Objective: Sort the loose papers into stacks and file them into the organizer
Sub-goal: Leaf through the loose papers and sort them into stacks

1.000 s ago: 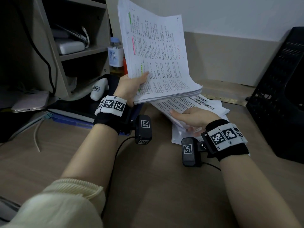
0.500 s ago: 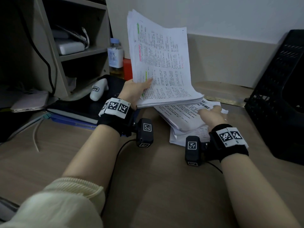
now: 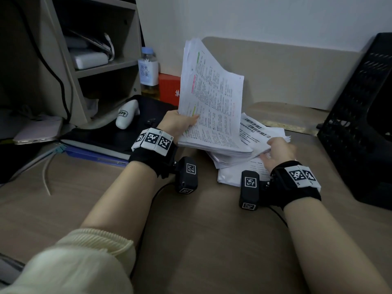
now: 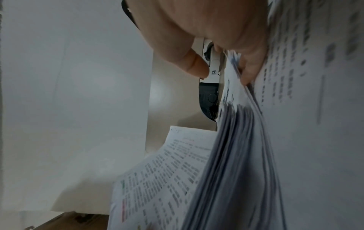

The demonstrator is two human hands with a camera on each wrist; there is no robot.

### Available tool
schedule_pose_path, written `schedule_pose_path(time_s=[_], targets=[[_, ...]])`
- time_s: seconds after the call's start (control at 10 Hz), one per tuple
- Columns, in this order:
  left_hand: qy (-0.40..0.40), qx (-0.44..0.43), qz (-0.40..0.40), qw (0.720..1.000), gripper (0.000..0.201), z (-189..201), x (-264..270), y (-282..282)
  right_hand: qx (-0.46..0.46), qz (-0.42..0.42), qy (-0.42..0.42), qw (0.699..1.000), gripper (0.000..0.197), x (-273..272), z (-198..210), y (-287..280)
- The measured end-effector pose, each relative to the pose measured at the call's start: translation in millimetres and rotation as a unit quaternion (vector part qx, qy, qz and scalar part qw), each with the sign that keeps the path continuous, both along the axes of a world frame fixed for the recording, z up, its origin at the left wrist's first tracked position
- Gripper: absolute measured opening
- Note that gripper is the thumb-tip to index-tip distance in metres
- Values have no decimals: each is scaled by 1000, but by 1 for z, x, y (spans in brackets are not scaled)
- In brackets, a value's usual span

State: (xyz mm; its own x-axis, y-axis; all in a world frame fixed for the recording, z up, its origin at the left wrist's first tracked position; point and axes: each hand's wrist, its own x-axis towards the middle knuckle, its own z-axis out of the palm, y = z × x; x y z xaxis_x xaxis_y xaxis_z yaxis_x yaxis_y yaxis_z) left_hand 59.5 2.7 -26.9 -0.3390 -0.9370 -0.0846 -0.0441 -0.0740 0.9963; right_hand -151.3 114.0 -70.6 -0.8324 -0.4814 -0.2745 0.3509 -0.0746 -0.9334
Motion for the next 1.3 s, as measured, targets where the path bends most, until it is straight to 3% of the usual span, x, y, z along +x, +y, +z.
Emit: schedule_pose_path(time_s=[0.1, 0.2, 0.4, 0.5, 0.6, 0.9, 1.1, 1.2, 1.3], targets=[[-21, 1, 3, 1000, 44, -2, -2, -1, -18, 0, -22, 1000, 46, -1, 1, -4], [-34, 1, 3, 999, 46, -5, -1, -5, -14, 35, -45, 998, 29, -6, -5, -6], [-45, -2, -3, 999, 46, -1, 2, -4, 22, 78, -26, 996, 30, -5, -4, -7], [-49, -3, -5, 999, 47, -2, 2, -4, 65, 139, -34, 988, 11, 0, -2, -5], [-45, 2, -4, 999, 46, 0, 2, -2, 81, 189, -58, 977, 8, 3, -2, -4], [-30, 10, -11, 999, 45, 1, 3, -3, 86, 188, -39, 978, 27, 0, -7, -7], [-39, 10, -22, 999, 46, 2, 5, -5, 106, 191, -35, 975, 26, 6, -4, -4], [-37, 12, -21, 999, 45, 2, 5, -5, 93, 176, -34, 979, 25, 6, -5, -3], [-41, 13, -22, 999, 42, 1, 5, -5, 70, 105, -9, 992, 26, 6, -5, -2]])
